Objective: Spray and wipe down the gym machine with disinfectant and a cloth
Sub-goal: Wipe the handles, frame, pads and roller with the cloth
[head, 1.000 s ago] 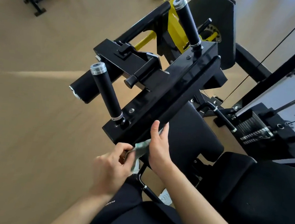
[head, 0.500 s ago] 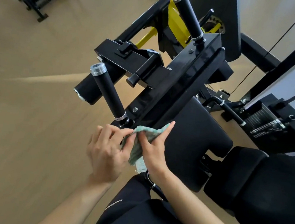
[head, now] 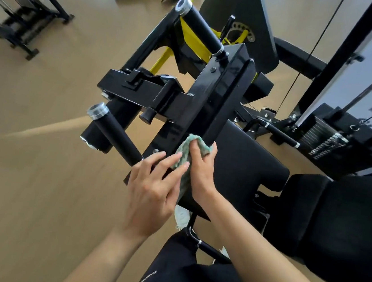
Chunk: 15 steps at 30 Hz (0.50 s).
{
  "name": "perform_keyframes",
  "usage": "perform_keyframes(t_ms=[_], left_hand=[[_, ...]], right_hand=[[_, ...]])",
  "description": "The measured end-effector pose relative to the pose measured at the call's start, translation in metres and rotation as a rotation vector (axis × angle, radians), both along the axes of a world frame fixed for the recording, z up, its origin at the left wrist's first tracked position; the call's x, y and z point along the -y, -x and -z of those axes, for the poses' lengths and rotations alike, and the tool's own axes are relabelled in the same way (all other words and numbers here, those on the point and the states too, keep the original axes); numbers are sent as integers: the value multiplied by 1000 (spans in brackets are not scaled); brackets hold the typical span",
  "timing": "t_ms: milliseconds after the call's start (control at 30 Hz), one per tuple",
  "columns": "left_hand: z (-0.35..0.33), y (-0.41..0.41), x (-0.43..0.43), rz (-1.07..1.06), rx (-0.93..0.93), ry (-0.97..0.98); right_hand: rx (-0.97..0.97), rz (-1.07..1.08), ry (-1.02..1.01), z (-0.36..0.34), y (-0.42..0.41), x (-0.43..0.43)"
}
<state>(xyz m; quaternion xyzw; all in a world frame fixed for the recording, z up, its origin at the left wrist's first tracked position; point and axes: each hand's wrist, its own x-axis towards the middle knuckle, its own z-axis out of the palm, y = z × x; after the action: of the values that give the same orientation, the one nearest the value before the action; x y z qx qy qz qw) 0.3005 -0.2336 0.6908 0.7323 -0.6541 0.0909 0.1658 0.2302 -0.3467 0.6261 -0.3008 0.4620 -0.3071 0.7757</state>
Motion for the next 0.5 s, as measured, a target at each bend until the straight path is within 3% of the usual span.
perform_keyframes(t_ms=[100, 233, 500], left_hand=[[4, 0, 10, -13, 145, -169], [2, -2, 10, 2, 164, -181], [2, -6, 7, 28, 28, -170]], right_hand=[[119, -24, -20, 2, 10, 9], [250, -15, -53, 3, 16, 3], [-90, 170, -42, -1, -18, 17]])
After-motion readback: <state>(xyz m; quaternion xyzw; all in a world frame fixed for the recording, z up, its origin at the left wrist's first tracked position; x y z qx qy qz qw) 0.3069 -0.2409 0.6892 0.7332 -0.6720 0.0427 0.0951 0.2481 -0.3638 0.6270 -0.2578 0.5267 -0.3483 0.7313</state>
